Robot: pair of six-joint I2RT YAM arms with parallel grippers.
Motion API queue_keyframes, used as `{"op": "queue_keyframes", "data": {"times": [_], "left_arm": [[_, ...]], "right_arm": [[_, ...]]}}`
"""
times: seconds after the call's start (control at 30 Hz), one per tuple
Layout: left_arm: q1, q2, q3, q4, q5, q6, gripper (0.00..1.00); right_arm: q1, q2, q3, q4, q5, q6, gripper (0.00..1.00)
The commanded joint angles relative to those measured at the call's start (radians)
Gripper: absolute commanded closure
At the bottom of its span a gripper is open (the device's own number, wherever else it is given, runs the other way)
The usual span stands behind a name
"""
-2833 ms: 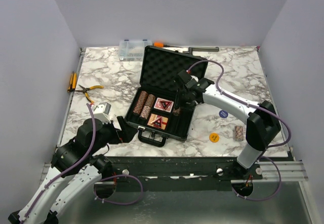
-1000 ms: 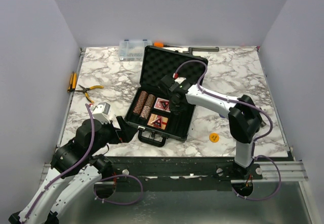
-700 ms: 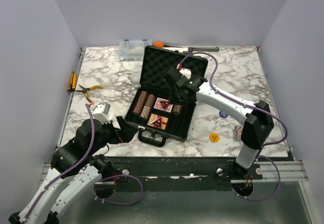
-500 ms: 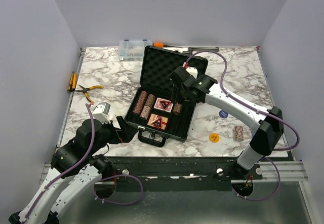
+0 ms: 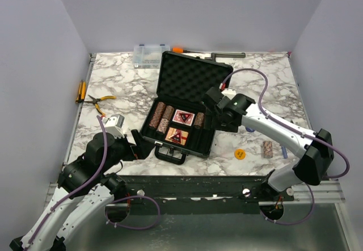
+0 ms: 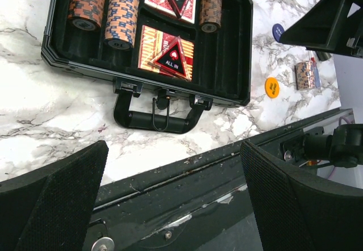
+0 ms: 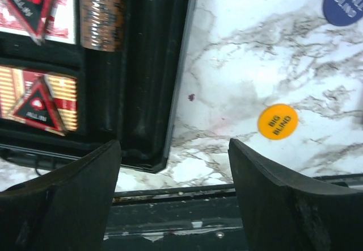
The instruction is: Pack up texas hold em set
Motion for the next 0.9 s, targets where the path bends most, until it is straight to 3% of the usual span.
{"op": "queue_keyframes", "data": {"times": [0.0,0.37,0.87], "left_arm": [[0.009,-0.002,-0.015,0.004,-0.019,0.004,0.02],[0.009,0.017,-0.014,0.002,-0.005,0.015,0.02],[0.009,0.017,-0.013,0.001,-0.014,0.012,0.02]], "right_arm": [[-0.014,-0.061,-0.040,-0.074,0.061,0.057,0.19],[-0.028,-0.171,-0.218,-0.147,0.052,0.259,0.16],[-0.061,-0.289,-0.497,-0.029,-0.044,0.382,0.18]]}}
